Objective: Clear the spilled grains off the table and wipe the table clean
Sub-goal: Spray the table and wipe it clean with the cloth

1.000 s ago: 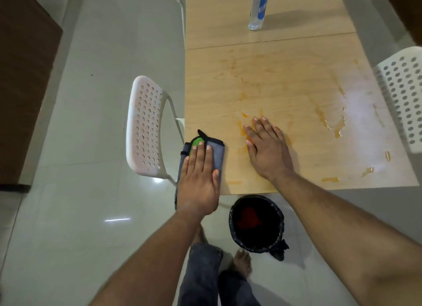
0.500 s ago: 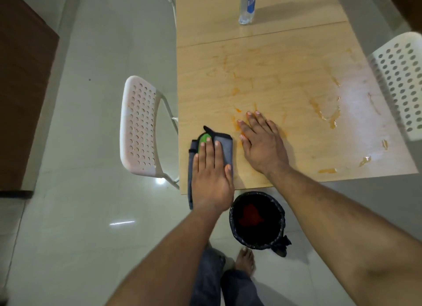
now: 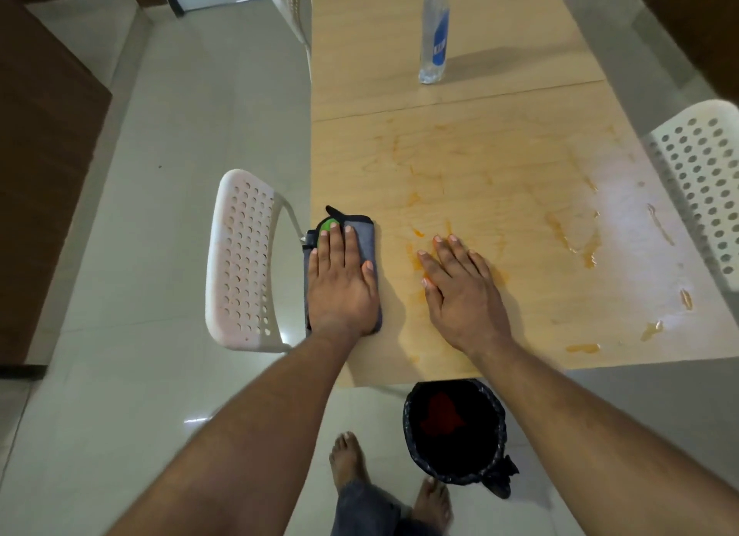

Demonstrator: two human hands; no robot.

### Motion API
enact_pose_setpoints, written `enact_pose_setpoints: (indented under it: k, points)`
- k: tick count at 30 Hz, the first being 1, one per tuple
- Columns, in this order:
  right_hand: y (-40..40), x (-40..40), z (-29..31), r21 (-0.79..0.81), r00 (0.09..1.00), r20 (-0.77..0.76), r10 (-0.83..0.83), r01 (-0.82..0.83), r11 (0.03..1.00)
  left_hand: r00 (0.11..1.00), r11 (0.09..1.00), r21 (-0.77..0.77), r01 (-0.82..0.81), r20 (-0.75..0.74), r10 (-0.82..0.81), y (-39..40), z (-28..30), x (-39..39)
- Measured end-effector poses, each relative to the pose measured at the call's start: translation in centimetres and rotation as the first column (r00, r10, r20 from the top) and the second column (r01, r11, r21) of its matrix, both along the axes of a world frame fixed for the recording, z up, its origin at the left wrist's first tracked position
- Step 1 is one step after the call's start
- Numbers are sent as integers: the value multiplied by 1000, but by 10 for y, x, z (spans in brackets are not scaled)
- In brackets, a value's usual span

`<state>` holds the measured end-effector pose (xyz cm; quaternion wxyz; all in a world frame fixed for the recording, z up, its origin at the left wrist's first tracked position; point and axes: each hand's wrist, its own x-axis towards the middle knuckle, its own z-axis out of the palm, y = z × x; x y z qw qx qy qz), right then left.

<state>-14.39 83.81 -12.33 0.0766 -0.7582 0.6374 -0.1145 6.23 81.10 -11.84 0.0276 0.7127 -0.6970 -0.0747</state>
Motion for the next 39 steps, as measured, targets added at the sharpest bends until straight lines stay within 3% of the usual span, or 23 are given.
enact_pose_setpoints:
  k: [6, 15, 21, 28, 34, 39]
  points:
    - [-28, 9, 8, 18, 1000, 12, -18, 18, 1000, 1000, 1000, -15, 23, -2, -23, -25, 0, -2]
    - [-163, 13, 21, 92, 992, -129, -19, 31, 995, 1000, 998, -56, -20, -18, 19, -79, -3, 1]
    - [-167, 11, 19, 72, 993, -117, -25, 34, 997, 999, 999, -27, -32, -33, 31, -127, -3, 8]
    - [-176, 9, 16, 94, 987, -160, -16, 31, 995, 1000, 1000, 8, -24, -15, 24, -236, 4, -7]
    - [-178, 6, 18, 98, 989, -145, -14, 28, 995, 987, 987, 7, 162, 0, -162, -249, 6, -44]
    - [-176, 7, 21, 109, 987, -161, -19, 37, 993, 957, 960, -21, 279, -71, -280, -192, 6, -23]
